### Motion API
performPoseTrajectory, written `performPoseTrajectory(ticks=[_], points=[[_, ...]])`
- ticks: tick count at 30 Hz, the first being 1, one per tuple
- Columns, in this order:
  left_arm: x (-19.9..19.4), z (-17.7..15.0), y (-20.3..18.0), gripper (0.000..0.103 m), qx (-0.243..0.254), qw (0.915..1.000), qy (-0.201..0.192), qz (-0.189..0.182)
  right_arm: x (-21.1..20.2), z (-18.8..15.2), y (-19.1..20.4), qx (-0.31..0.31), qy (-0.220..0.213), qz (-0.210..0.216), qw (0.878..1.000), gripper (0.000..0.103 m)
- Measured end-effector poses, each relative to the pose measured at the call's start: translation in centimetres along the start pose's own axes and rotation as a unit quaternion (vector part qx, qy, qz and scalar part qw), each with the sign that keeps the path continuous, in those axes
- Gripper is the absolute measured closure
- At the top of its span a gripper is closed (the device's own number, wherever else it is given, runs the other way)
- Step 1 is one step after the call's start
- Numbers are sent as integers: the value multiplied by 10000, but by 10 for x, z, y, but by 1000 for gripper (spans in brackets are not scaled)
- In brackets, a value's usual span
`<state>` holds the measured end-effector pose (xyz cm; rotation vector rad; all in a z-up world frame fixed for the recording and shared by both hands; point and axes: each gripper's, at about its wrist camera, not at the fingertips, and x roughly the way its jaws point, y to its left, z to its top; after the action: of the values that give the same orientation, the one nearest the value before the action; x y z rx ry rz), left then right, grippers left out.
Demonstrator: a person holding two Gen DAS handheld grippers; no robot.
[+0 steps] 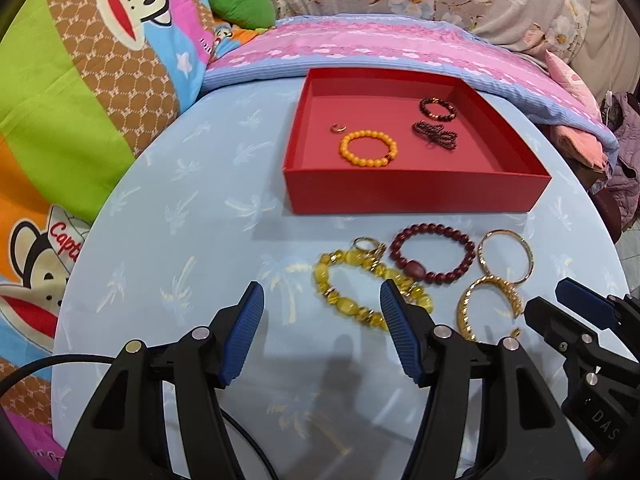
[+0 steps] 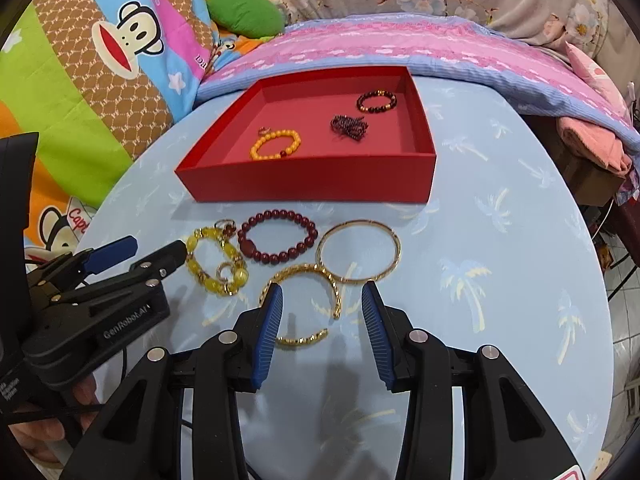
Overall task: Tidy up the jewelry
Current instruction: 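Withdraw both tools from the red box back toward the remaining jewelry, then move the left tool to the yellow bracelet while the right tool approaches the braided bangle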
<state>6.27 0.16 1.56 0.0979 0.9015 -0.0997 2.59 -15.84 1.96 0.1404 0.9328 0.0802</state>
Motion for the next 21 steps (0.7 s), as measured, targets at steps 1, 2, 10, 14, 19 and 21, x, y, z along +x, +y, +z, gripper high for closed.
performPoseTrajectory(ticks=[1,2,10,14,19,21], points=[[1,-2,3,45,-26,10000,25,16,2,-2,0,-9,37,4,10000,62],[2,-3,5,45,-59,10000,47,24,4,-4,1,-15,68,7,10000,62],[7,-9,13,45,-139,9998,146,59,16,-8,9,-85,192,98,9997,64],[10,-11,14,42,-151,9997,186,63,19,-8,16,-181,219,110,9995,50],[13,-11,16,39,-157,9996,220,95,30,-10,23,-306,306,48,9990,48],[13,-11,16,38,-160,9996,230,95,34,-10,23,-312,338,36,9989,48]])
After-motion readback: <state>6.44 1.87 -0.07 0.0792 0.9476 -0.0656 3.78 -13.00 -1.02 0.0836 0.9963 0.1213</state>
